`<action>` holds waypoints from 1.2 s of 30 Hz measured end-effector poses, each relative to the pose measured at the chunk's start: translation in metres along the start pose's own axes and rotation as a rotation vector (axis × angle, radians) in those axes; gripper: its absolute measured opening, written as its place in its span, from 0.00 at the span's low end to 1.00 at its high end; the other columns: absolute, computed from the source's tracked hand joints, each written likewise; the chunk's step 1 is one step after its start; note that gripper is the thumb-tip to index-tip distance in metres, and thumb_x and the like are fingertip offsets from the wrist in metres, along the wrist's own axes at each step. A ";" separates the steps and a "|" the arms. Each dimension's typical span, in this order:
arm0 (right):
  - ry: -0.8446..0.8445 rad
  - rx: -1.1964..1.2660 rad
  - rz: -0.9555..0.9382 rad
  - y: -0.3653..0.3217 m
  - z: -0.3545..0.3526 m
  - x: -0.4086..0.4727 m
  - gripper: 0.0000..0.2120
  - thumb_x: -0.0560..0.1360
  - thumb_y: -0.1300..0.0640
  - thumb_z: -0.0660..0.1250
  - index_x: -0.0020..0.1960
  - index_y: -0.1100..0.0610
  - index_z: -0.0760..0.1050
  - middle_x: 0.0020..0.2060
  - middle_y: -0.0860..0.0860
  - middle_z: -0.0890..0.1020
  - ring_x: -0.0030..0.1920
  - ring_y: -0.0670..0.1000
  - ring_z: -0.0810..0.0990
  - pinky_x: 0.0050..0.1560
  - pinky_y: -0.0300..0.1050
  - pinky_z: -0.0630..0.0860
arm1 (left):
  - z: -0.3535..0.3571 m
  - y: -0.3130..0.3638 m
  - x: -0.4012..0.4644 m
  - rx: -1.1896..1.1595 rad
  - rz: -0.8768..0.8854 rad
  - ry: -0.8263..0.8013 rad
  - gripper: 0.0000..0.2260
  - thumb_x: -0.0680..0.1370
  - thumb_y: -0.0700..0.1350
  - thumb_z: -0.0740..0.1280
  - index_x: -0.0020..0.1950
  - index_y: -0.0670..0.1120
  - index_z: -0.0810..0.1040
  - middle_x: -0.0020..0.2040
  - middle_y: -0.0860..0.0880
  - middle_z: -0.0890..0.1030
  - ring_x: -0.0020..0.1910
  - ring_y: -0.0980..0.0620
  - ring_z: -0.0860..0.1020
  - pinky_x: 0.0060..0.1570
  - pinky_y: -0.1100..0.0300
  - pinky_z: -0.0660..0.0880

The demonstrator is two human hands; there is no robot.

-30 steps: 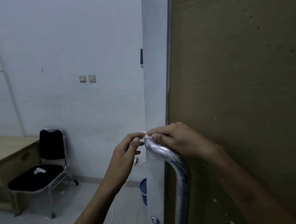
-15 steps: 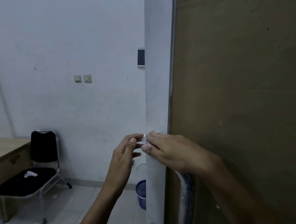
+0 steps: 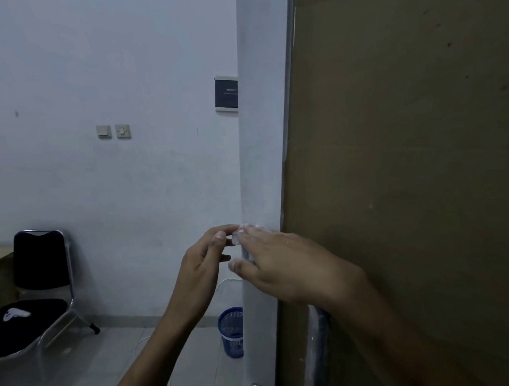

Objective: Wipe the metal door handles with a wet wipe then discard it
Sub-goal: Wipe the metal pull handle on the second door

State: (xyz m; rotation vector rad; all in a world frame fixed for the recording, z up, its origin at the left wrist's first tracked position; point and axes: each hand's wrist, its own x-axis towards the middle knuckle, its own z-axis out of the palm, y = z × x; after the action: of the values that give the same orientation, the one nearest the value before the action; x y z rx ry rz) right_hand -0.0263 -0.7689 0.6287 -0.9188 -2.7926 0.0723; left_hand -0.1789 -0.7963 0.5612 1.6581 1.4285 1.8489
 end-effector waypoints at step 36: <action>0.316 -0.296 0.180 -0.033 0.026 -0.023 0.26 0.81 0.46 0.59 0.74 0.57 0.61 0.71 0.53 0.70 0.68 0.52 0.71 0.67 0.45 0.66 | -0.002 0.001 -0.016 0.067 0.220 -0.235 0.19 0.84 0.47 0.51 0.72 0.47 0.70 0.68 0.53 0.74 0.67 0.65 0.70 0.65 0.73 0.64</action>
State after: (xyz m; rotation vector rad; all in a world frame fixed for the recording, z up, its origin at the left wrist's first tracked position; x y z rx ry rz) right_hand -0.0331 -0.8086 0.6027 -1.1339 -2.4610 -0.4321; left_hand -0.1755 -0.8096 0.5526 2.0597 1.2665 1.6577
